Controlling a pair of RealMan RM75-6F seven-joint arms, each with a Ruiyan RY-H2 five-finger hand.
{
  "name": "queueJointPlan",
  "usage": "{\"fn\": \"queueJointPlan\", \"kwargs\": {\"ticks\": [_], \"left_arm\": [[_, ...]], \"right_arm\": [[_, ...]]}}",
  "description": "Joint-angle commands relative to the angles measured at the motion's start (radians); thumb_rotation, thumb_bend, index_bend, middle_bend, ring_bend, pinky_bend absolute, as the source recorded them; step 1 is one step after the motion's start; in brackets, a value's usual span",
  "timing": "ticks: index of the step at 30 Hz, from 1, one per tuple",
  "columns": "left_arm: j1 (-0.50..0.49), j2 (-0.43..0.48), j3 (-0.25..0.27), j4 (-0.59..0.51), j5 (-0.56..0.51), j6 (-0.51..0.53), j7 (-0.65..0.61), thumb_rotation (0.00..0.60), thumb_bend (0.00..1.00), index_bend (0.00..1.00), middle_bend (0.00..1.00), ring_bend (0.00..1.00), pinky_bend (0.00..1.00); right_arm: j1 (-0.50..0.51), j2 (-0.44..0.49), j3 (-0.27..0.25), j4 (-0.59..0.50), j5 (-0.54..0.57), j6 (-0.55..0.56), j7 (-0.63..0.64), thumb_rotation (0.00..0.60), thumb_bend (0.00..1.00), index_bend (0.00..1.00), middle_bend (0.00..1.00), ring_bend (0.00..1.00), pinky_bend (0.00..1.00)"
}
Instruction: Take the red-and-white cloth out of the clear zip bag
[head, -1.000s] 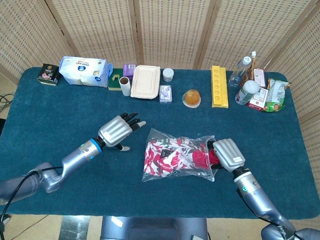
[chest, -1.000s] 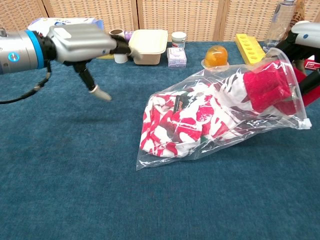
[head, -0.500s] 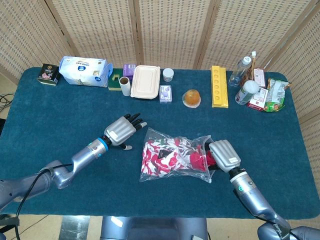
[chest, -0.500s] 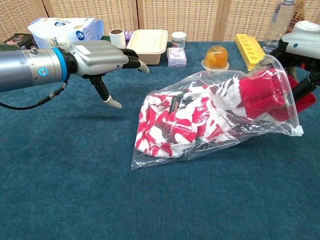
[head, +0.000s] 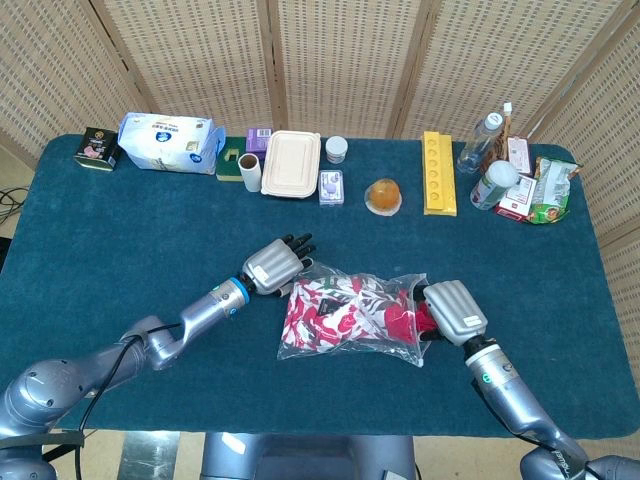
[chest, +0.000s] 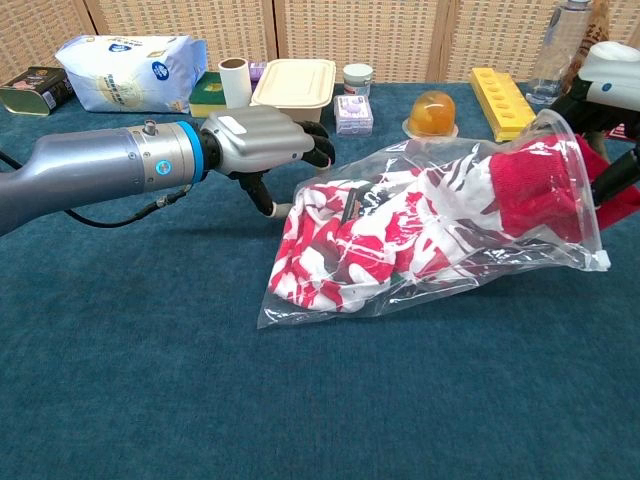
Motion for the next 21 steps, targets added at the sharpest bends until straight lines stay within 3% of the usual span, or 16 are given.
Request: {"fn": "queueJointPlan", "kwargs": {"ticks": [1, 8, 15, 21], "left_arm": [[-0.007, -0.009, 0.002, 0.014, 0.008, -0.005, -0.009, 0.600, 0.40, 0.45, 0.16, 0.05, 0.24], [-0.002, -0.008, 0.015, 0.029, 0.023, 0.002, -0.028, 0.600, 0.48, 0.61, 0.22, 0.09, 0.27], [0.028, 0.035, 0.035, -0.008, 0.026, 0.015, -0.053, 0.600, 0.49, 0.63, 0.24, 0.10, 0.28], [0.102, 0.174, 0.065, -0.163, 0.031, 0.092, -0.067, 0.600, 0.50, 0.63, 0.26, 0.12, 0.28]], "right_arm": [[-0.002, 0.004, 0.000, -0.002, -0.003, 0.003, 0.004, 0.600, 0.31, 0.73, 0.59, 0.70, 0.62], [-0.003, 0.012, 0.002, -0.008, -0.008, 0.001, 0.021, 0.600, 0.31, 0.73, 0.60, 0.69, 0.62], [0.000, 0.008, 0.000, -0.010, -0.016, -0.007, 0.033, 0.600, 0.31, 0.73, 0.60, 0.69, 0.62], [0.002, 0.010, -0.002, -0.020, -0.039, -0.002, 0.037, 0.600, 0.31, 0.73, 0.60, 0.70, 0.62]]}}
